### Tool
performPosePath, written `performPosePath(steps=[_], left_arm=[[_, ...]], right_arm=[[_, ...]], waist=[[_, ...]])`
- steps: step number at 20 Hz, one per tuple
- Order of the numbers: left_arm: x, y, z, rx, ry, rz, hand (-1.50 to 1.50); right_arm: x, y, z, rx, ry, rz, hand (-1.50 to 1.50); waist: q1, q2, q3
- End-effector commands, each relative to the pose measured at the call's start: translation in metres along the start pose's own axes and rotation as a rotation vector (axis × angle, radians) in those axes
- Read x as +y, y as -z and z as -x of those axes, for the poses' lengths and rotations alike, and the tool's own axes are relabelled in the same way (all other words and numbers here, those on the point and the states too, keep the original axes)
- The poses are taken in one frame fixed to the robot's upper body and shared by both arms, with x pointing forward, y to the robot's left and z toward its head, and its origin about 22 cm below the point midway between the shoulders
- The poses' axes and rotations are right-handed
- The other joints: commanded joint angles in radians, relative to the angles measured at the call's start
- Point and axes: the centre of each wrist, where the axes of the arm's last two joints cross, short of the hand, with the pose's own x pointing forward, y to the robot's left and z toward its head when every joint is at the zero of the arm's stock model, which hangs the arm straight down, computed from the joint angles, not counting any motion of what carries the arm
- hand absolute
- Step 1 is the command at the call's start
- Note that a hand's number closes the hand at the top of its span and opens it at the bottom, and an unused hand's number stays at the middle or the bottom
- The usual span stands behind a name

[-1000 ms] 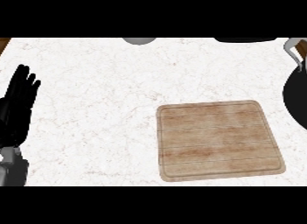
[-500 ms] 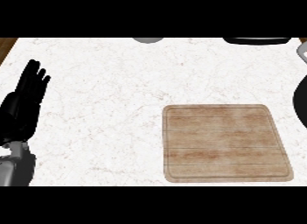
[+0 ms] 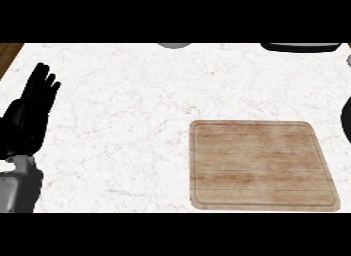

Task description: Pick the sweet potato from the cutting board and place it in the pot

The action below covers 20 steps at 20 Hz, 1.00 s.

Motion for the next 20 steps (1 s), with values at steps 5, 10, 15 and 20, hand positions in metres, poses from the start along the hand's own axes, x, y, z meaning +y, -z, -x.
performPosePath(steps=[5,10,15,20], left_arm=[[-0.012,-0.004,0.002,-0.025,0.007,0.028,0.00],[-0.013,-0.012,0.019,-0.001,-0.015,0.022,0.00],[0.000,0.010,-0.006,-0.015,0.003,0.017,0.00],[-0.015,0.006,0.002,-0.017,-0.024,0.028,0.00]], right_arm=[[0.023,0.032,0.046,0.029,-0.334,0.081,1.50],[0.065,0.050,0.083,0.037,-0.323,0.020,1.50],[0.080,0.062,0.099,0.206,-0.231,-0.090,-1.50],[0.096,0.058,0.111,0.183,-0.030,-0.201,-1.50]], waist=[[0.028,0.005,0.001],[0.024,0.004,0.001],[0.029,0.008,0.001],[0.028,0.010,0.002]])
